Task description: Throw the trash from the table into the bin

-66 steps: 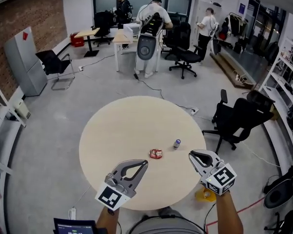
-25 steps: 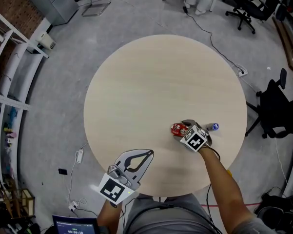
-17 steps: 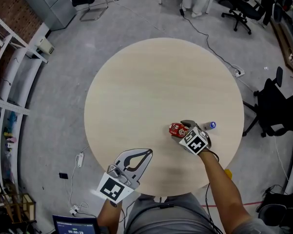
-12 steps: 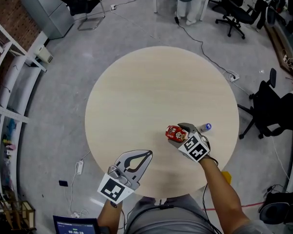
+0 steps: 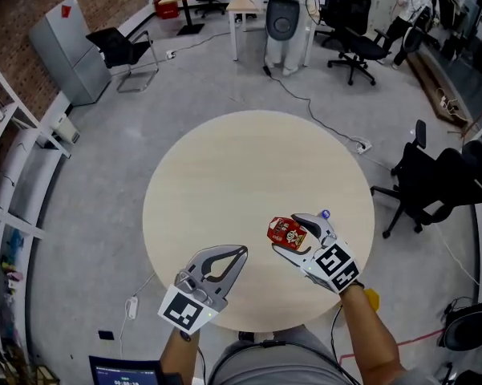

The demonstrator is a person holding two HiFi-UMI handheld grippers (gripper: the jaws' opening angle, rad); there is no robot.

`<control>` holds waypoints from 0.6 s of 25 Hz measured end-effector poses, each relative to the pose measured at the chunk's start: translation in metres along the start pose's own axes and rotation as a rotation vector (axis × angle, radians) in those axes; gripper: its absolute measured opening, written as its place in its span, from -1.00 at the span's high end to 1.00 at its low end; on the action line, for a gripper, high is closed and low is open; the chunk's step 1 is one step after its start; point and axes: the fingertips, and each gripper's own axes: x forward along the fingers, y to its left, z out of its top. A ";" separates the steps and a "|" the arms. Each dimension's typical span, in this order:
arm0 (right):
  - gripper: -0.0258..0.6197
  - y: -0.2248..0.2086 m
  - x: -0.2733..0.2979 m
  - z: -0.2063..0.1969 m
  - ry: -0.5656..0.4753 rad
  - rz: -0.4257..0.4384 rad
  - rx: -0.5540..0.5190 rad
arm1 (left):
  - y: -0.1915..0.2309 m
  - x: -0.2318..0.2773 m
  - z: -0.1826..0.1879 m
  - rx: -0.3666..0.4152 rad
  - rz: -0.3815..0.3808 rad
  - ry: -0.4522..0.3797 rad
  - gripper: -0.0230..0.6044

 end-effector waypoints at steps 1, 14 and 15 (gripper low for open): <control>-0.12 0.006 -0.011 0.010 -0.017 -0.011 -0.002 | -0.003 -0.002 0.009 0.008 -0.007 -0.015 0.79; -0.12 0.090 -0.141 0.106 -0.213 -0.159 -0.085 | -0.059 -0.041 0.083 0.221 -0.146 -0.057 0.79; -0.12 0.097 -0.147 0.112 -0.225 -0.167 -0.089 | -0.063 -0.043 0.092 0.202 -0.148 -0.094 0.79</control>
